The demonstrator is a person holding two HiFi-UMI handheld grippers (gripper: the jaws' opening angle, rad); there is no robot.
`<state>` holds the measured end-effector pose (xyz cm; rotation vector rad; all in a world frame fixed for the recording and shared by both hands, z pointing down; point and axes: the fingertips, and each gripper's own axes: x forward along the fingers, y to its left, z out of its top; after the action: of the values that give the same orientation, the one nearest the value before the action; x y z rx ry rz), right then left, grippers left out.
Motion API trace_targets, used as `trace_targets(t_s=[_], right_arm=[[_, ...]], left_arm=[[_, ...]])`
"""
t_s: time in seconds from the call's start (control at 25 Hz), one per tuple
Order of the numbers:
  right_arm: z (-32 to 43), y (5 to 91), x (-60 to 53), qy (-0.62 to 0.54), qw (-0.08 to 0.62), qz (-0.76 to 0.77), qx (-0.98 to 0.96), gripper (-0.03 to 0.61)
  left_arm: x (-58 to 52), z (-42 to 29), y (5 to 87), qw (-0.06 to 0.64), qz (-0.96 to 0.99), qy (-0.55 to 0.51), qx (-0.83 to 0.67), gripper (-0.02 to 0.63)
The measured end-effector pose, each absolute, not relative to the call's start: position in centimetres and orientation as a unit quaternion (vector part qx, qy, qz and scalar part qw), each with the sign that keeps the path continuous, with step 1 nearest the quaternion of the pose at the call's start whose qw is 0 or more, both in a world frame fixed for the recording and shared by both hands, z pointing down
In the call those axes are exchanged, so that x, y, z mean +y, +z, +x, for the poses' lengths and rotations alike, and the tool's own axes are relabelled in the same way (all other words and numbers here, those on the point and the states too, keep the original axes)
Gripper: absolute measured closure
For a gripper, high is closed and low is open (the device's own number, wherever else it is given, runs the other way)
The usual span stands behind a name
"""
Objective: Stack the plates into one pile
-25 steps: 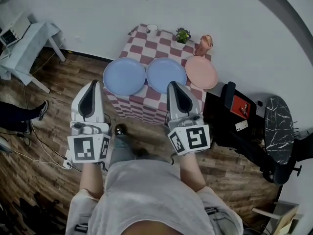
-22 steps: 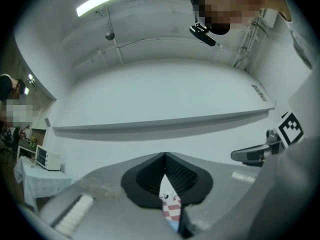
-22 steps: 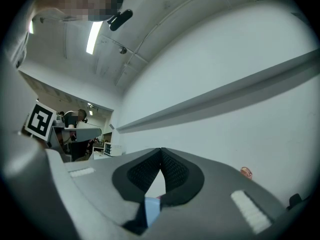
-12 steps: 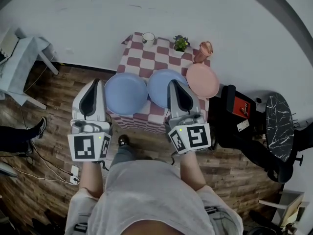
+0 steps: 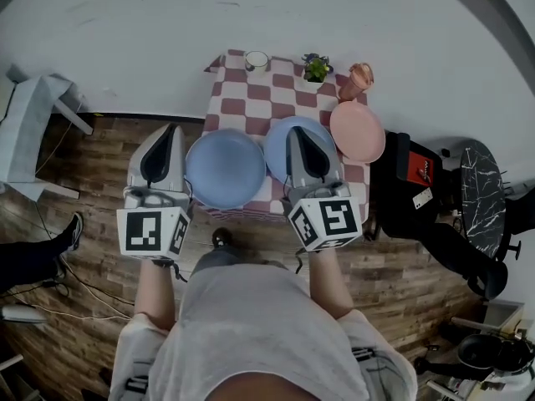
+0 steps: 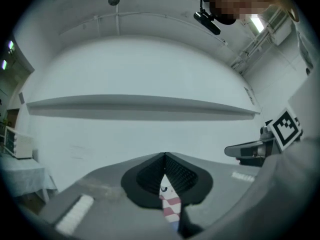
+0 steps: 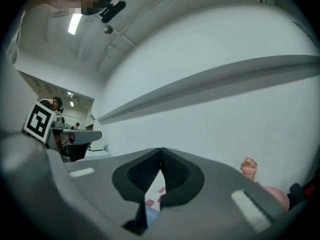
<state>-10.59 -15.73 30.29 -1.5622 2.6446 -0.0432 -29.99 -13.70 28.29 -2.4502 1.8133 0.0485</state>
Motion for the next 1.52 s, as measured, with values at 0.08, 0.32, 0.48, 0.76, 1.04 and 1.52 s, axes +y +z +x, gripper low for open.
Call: trace_targets(t_s=[0.08,0.32,0.48,0.76,1.04,1.52], right_arm=[[-11.0,31.9,-16.5,-0.040,0.016,-0.516,0.855,0.577],[-11.4,38.2,-17.7,-0.154,-0.042,-0.534,0.830,0.576],[-11.4,42.9,-17.5,-0.232,-0.066,-0.537,0.808,0.575],[-11.2,50.7,-15.6,-0.342,-0.102,-0.539,0.763,0.570],[-10.7,56.6,-13.6,-0.424,-0.120,-0.549,0.711,0.525],[-11.9,63.5,-12.1,-0.503,-0.134,-0.548,0.655,0.460]], left_arm=[[-15.0,-30.3,30.2,0.017,-0.814,0.002,0.581,0.607],[-17.4,-31.3,37.6,-0.094,-0.832,-0.050,0.545,0.607],[-18.1,-31.7,42.8,-0.150,-0.833,-0.101,0.523,0.607],[-18.6,-31.8,50.9,-0.222,-0.824,-0.190,0.485,0.538],[-18.3,-32.7,57.8,-0.288,-0.800,-0.247,0.465,0.520],[-20.3,-34.1,62.7,-0.324,-0.781,-0.279,0.455,0.477]])
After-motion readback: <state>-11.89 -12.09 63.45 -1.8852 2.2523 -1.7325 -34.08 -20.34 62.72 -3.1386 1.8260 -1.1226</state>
